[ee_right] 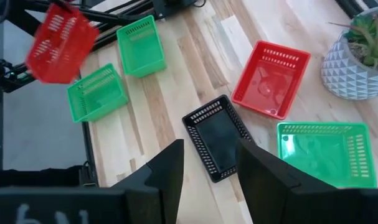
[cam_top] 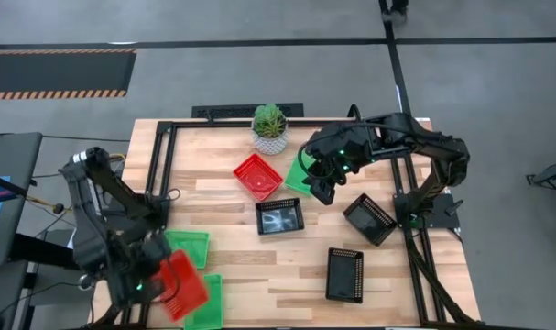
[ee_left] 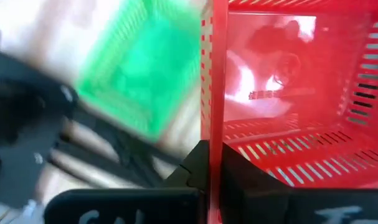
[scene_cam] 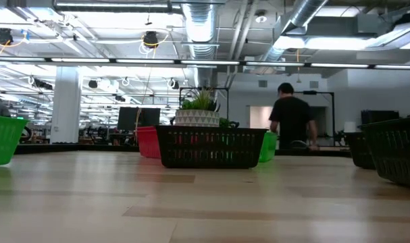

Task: Stack baskets by color
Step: Stack the bottom red bin on the top red bins, then stack the top left green bin on the right green bin

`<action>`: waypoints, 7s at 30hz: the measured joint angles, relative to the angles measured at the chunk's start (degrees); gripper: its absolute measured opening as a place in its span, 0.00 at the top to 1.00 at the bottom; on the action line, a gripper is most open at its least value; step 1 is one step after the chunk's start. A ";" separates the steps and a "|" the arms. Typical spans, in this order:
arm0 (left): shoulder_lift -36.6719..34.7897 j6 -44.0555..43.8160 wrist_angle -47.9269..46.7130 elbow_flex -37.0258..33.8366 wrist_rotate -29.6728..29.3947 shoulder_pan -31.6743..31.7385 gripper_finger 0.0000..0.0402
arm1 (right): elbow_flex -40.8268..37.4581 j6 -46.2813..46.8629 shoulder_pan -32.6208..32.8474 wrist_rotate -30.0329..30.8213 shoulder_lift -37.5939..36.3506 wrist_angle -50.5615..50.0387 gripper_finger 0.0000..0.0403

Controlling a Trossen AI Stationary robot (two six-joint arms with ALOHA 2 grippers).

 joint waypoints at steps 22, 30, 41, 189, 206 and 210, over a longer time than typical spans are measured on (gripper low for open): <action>5.42 28.20 13.26 4.66 -6.45 42.58 1.00 | -0.23 5.25 9.46 14.89 4.57 1.41 0.51; 7.78 35.43 15.49 4.63 -6.22 44.41 1.00 | -0.22 3.98 8.48 15.13 12.50 0.99 0.40; 7.26 37.42 15.31 4.63 -7.62 44.39 1.00 | -0.22 2.40 8.62 11.21 17.29 3.31 0.42; -14.51 28.66 1.40 24.15 -39.43 28.10 0.39 | -41.08 -4.58 -25.63 -16.39 4.58 42.66 0.52; -14.56 32.38 -2.14 14.49 -13.33 28.06 0.39 | -39.28 5.53 -1.19 -7.48 6.24 52.23 0.56; -14.90 31.94 -2.03 3.28 -5.45 26.09 0.39 | -36.97 6.23 -0.21 -7.26 10.27 54.75 0.57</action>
